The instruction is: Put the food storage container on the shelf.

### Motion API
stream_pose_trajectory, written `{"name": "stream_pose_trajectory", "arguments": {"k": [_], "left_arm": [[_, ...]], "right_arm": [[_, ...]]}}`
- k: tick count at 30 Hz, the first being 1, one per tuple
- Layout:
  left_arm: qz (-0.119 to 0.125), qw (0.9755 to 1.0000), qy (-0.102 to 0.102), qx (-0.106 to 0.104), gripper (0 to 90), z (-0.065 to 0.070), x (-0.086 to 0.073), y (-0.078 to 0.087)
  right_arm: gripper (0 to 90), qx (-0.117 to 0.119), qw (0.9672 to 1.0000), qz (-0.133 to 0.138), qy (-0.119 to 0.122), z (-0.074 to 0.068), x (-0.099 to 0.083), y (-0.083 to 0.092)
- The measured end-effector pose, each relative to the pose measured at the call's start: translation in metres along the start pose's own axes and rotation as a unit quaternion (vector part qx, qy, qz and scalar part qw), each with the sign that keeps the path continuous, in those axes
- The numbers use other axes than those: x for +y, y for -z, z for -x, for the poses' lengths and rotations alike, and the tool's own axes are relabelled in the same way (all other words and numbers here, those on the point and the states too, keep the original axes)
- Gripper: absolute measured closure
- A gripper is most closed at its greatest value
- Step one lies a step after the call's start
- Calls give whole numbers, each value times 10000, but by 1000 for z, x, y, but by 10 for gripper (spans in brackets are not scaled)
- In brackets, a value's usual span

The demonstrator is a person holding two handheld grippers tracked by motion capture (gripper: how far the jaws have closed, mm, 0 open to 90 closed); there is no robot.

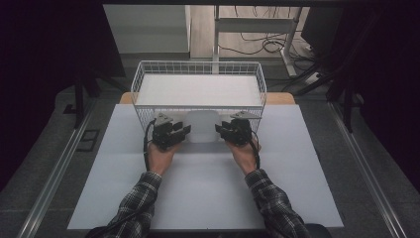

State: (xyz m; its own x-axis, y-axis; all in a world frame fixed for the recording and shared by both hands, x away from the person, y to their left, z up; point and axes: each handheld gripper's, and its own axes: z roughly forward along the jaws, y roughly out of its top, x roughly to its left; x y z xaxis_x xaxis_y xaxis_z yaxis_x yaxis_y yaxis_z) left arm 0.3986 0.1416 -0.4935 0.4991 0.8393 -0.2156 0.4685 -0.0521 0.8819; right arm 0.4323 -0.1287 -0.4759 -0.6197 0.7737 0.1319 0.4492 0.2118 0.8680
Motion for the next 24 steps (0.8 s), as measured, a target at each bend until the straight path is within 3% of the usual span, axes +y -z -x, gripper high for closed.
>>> {"name": "stream_pose_trajectory", "arguments": {"k": [6,11,14,18,20,24], "left_arm": [[69,9997,-191,-138,397,12,-5,18],[103,9985,-349,-403,231,18,-17,38],[79,9979,-371,-521,187,21,-27,51],[23,9972,-401,-629,129,24,-42,67],[24,9967,-526,-625,102,26,-50,74],[68,9963,-565,-651,70,30,-63,87]], "right_arm": [[683,318,9993,86,151,-8,-1,16],[823,551,9975,-27,441,-19,-10,24],[886,650,9959,-156,612,-27,-12,24],[888,783,9933,-298,796,-38,-14,19],[886,788,9923,-339,888,-43,-17,15],[883,799,9913,-471,937,-47,-22,5]]}}
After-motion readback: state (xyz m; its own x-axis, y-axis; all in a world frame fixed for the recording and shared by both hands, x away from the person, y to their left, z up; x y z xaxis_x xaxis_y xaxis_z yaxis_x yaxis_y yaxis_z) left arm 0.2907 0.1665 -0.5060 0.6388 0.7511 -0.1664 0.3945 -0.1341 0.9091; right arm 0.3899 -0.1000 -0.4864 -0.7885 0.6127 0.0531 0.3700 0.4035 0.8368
